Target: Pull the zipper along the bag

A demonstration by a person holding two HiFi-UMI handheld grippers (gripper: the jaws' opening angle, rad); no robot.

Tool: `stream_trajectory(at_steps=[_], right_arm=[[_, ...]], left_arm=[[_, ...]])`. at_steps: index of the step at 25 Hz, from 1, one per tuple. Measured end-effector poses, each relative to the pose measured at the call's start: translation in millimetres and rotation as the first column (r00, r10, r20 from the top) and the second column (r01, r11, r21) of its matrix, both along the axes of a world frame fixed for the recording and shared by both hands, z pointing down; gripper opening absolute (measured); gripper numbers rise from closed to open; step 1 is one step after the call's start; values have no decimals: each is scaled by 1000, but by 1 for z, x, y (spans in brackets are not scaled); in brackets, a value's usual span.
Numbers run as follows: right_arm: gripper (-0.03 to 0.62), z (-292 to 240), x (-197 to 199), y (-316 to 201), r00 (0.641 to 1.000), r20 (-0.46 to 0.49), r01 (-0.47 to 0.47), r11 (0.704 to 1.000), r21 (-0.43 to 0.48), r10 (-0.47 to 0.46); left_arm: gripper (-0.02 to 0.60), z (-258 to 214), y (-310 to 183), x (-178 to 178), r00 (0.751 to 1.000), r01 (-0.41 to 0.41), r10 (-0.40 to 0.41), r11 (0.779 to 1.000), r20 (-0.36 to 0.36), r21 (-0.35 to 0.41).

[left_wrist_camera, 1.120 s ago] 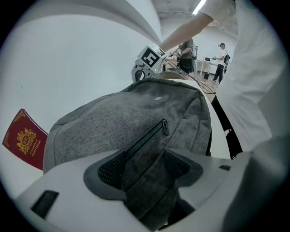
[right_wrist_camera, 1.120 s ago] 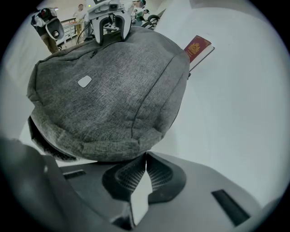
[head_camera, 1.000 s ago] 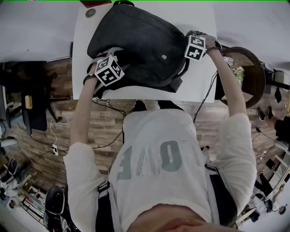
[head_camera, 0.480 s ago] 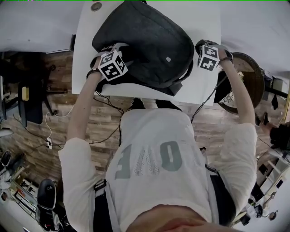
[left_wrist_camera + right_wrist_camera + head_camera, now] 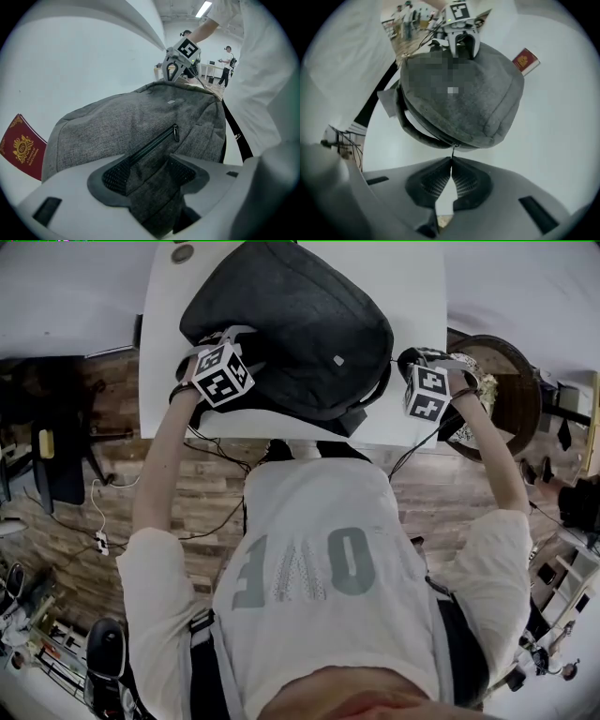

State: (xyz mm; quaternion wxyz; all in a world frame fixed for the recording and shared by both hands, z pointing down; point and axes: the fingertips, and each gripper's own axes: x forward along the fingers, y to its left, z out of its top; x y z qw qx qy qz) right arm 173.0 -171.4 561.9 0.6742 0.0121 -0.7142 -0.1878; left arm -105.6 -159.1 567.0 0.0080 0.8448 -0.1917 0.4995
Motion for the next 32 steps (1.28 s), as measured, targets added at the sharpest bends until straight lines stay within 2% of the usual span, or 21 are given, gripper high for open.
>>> stream_trajectory(at_steps=[4,8,14,19,24,27,32], right_arm=[[31,1,-3,25,983,83,-159,984,-83,166],[32,-2,-15,46,957,130,-241,962,-129,258],[32,-8,-30,72,935,153,-296,941,-163,320],[32,-12,-38,88,930,131,-319,932,-173,342],[32,-11,-49,102,931,90,-341,932,-124,353],[32,-12,-57,112,917,71,-379,914,-146,392],[32,-13,-74,132,874,67,-459,864,-209,481]], left_arm=[[275,-1,1,-1,1000,-2,2,1000,-3,2],[275,-1,0,0,1000,-7,7,1000,-6,5],[275,-3,2,1,1000,-7,7,1000,-12,7],[275,-2,2,1,1000,-21,22,1000,-18,22],[273,0,4,-4,999,-26,27,999,-31,44],[272,-1,4,-5,998,-36,38,998,-44,54],[270,-1,8,-6,997,-48,52,996,-57,72]])
